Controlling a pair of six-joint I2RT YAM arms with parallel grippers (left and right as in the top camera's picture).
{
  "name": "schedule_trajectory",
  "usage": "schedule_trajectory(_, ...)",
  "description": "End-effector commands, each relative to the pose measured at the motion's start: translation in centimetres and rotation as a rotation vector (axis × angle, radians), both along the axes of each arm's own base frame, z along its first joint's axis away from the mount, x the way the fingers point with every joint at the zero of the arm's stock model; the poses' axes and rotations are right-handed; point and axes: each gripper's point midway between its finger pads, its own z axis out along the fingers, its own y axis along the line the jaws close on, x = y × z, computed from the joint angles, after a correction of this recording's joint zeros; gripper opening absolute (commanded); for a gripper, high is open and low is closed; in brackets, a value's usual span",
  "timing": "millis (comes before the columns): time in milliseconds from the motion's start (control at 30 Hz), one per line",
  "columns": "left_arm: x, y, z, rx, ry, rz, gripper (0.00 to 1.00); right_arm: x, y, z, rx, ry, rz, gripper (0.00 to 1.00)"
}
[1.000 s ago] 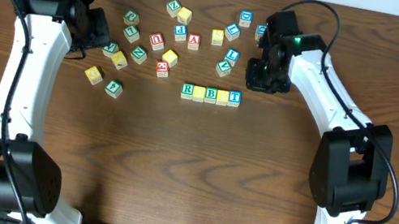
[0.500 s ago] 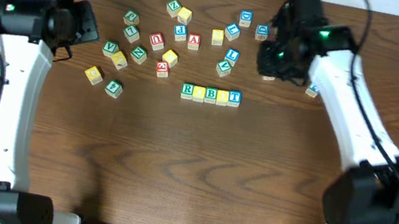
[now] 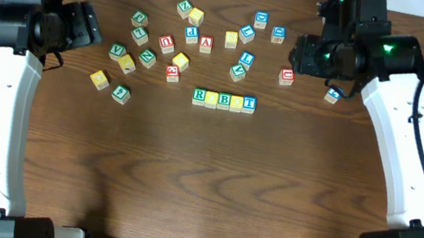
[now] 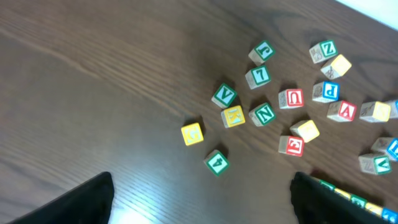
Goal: Spell out ROBOT
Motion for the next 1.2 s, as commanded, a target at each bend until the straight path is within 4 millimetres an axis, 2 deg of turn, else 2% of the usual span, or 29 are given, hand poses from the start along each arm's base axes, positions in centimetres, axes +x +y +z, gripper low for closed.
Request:
schedule_trajectory(0, -0.3, 0.0, 1.1, 0.004, -0.016, -0.009, 0.98, -0.2, -0.8, 2.5, -0.008, -0.067, -0.016, 0.73)
schedule_trajectory(200, -0.3, 0.0, 1.1, 0.004, -0.017, -0.009, 0.98, -0.3, -1.0, 3.0, -0.013, -0.082, -0.022, 0.99)
schedule_trajectory(367, -0.3, 0.0, 1.1, 0.004, -0.017, -0.009, 0.98, -0.9, -1.1, 4.6, -0.003, -0.118, -0.023, 0.99)
schedule_trajectory(633, -0.3, 0.0, 1.1, 0.004, -0.017, -0.009, 0.98, -4.1, -1.9, 11.1, 0.039, -0.276, -0.025, 0.99)
schedule_trajectory(733, -0.3, 0.0, 1.1, 0.004, -0.017, -0.009, 0.98, -5.1, -2.2, 12.4, 0.047, -0.305, -0.025, 0.99)
schedule_trajectory(833, -0.3, 0.0, 1.1, 0.004, -0.017, -0.009, 0.98, -6.9, -2.6, 12.0, 0.035, -0.257, -0.024, 0.99)
schedule_trajectory(967, -0.3, 0.0, 1.1, 0.004, -0.017, -0.009, 0.98, -8.4, -4.5, 10.3, -0.062, -0.18, -0.055, 0.99)
schedule_trajectory(1167, -0.3, 0.0, 1.1, 0.004, -0.017, -0.009, 0.98, -8.4, -5.5, 10.4, -0.105, -0.189, -0.086, 0.99)
